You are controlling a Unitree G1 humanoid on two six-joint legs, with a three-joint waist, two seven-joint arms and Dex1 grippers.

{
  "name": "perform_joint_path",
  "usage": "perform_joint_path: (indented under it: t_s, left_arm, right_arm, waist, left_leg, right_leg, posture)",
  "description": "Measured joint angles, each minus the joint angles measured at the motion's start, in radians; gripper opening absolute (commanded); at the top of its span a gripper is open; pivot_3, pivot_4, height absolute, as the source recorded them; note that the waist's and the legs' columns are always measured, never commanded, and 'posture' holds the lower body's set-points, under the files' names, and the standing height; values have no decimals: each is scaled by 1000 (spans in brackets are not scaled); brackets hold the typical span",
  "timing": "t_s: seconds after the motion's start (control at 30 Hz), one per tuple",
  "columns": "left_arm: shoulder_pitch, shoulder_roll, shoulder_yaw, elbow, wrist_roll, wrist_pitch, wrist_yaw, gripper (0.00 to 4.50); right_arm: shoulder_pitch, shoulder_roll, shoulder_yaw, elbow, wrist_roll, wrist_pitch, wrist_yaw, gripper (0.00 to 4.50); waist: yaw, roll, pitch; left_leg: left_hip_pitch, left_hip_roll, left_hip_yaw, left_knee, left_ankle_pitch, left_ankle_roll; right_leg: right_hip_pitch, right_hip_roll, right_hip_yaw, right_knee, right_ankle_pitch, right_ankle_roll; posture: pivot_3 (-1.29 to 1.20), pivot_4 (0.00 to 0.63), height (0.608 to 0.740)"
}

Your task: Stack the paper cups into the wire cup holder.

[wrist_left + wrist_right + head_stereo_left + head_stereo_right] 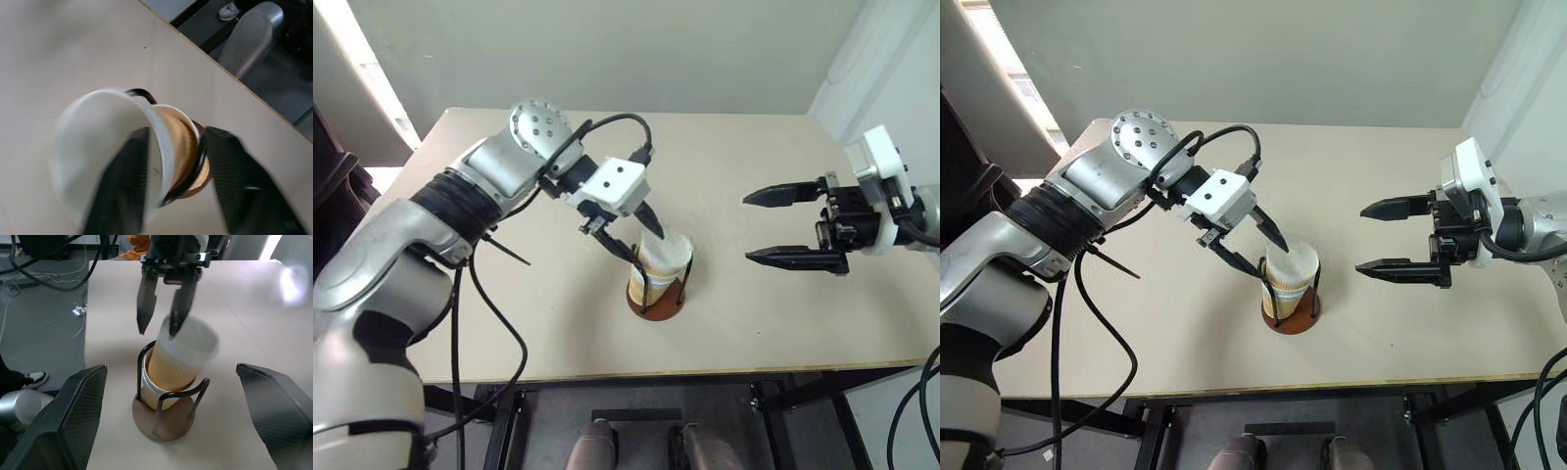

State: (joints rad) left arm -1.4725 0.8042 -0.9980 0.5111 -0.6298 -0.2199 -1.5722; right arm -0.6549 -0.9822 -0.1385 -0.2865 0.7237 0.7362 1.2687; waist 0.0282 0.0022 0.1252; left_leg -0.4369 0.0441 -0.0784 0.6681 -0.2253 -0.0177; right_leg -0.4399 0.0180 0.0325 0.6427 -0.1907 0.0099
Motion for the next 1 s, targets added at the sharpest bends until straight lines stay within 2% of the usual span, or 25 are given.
perform_joint_path:
  t_s: [0.23, 0.3, 0.4, 0.53, 0.67, 0.8, 0.93, 1.0]
  left_arm:
    - [0, -55, 80, 80, 27, -11, -1, 2676]
    - [2, -34, 112, 79, 28, 8, -1, 2676]
    - [58, 67, 189, 30, 6, 77, -2, 2676]
    - [244, 247, 368, -49, -26, 231, -3, 2676]
    - [502, 397, 568, -131, -22, 360, 17, 2676]
    - [762, 479, 767, -235, -52, 460, 77, 2676]
    - [1118, 552, 1085, -376, -86, 552, 122, 2676]
    - [1262, 554, 1257, -439, -84, 611, 122, 2676]
  right_arm:
    - [10, 0, 4, -5, 0, -9, -1, 4408]
    - [10, 0, 5, -4, 0, -10, 5, 4408]
    - [4, 0, 20, 17, -5, -28, 25, 4408]
    - [-46, 9, 67, 104, -48, -72, 56, 4408]
    - [-80, 20, 99, 197, -85, -115, 100, 4408]
    - [-96, 23, 121, 261, -106, -133, 142, 4408]
    - [-90, -1, 125, 299, -111, -130, 199, 4408]
    - [-74, -29, 117, 327, -111, -125, 220, 4408]
  waist:
    - [3, 0, 0]
    - [3, 0, 0]
    - [-8, 1, 0]
    - [-20, 2, 0]
    - [-20, 3, -1]
    - [-13, 3, -1]
    - [-19, 2, -1]
    - [-19, 2, -1]
  left_leg:
    - [0, -1, 1, 2, -1, 1]
    - [0, -1, 1, 2, -1, 1]
    - [1, -1, 2, 1, -1, 1]
    - [2, 0, 1, 0, -1, 0]
    - [2, 1, 1, 0, -1, 0]
    - [2, 1, 0, -1, -1, 0]
    - [3, 2, 2, -3, -1, 0]
    - [3, 2, 2, -4, -1, -1]
  right_leg:
    - [1, 0, 0, 0, -1, 2]
    - [1, 0, 0, 0, -1, 3]
    - [1, 0, 1, 0, -1, 3]
    - [-1, 2, 2, 0, -2, 3]
    - [-1, 1, 2, 1, -3, 0]
    - [-2, 0, 1, 3, -5, -5]
    - [-4, 0, 1, 4, -8, -11]
    - [-3, 0, 1, 5, -11, -17]
  posture:
    - [0, 150, 740]
    - [0, 150, 740]
    - [0, 150, 740]
    - [0, 150, 740]
    - [0, 150, 740]
    - [0, 150, 740]
    - [0, 150, 740]
    - [0, 150, 740]
